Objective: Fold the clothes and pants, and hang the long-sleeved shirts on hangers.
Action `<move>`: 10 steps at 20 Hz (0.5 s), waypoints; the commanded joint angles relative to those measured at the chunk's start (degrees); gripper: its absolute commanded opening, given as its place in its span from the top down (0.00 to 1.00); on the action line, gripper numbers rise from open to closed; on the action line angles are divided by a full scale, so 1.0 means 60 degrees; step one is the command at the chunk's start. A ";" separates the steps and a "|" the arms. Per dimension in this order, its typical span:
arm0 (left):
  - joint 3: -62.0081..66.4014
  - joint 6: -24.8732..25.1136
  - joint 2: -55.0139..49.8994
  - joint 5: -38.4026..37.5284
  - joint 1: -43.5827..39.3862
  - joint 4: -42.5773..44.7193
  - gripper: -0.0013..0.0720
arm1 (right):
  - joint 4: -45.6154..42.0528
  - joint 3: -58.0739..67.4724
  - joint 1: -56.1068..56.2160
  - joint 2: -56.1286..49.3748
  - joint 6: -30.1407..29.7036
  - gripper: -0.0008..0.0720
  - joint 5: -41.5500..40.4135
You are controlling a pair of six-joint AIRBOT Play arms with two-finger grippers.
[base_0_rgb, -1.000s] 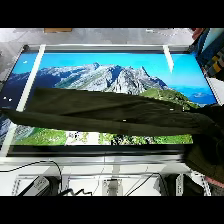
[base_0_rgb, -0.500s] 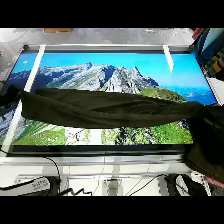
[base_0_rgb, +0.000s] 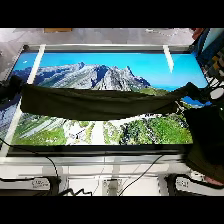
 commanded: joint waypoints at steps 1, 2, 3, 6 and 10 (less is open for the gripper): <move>0.0069 -0.0248 -0.0521 0.0229 -0.0135 -0.0036 0.96 | -0.0350 0.0780 0.0036 -0.1384 0.1126 0.96 0.0444; 0.0069 -0.0248 -0.0627 0.0310 -0.0153 -0.0084 0.96 | -0.0484 0.0787 0.0018 -0.1548 0.1621 0.96 0.0382; 0.0076 -0.0248 -0.0725 0.0437 -0.0182 -0.0127 0.96 | -0.0565 0.0787 0.0000 -0.1647 0.2058 0.96 0.0244; 0.0080 -0.0244 -0.0867 0.0958 -0.0237 -0.0368 0.96 | -0.0488 0.0860 -0.0033 -0.1665 0.2583 0.96 -0.0659; 0.0091 -0.0237 -0.0874 0.2036 -0.0459 -0.0634 0.96 | 0.0572 0.0976 -0.0011 -0.1672 0.2871 0.96 -0.2630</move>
